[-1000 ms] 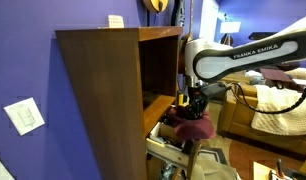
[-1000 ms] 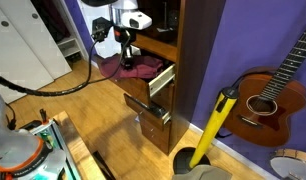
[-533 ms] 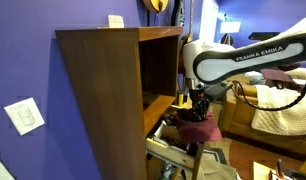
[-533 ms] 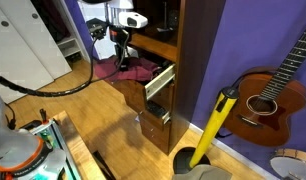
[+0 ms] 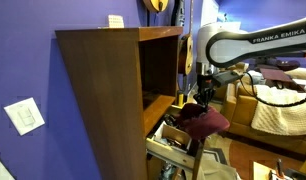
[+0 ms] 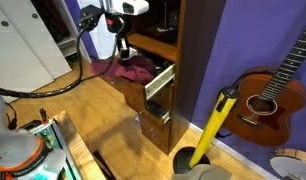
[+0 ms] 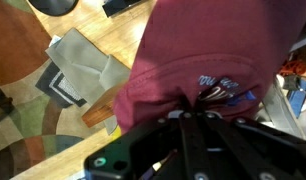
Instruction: Pull open the top drawer on the chest of drawers, put the maroon cap into the drawer, push the top drawer closed
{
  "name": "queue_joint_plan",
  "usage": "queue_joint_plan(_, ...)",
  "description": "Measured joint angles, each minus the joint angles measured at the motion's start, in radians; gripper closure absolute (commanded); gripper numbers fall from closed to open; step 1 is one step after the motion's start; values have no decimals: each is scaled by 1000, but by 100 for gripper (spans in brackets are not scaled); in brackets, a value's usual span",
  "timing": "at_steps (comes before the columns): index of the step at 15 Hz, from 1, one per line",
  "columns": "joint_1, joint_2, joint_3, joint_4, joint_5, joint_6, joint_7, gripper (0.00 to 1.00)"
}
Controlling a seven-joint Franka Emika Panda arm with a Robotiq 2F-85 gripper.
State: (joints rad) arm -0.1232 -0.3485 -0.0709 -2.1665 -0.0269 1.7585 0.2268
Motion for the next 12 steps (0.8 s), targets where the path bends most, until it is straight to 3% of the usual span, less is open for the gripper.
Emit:
queue_joint_plan(6, -27, -16, -23, 10, 92, 84, 94, 99)
queue_joint_plan(12, -27, 22, 21, -18, 104, 256, 239, 99)
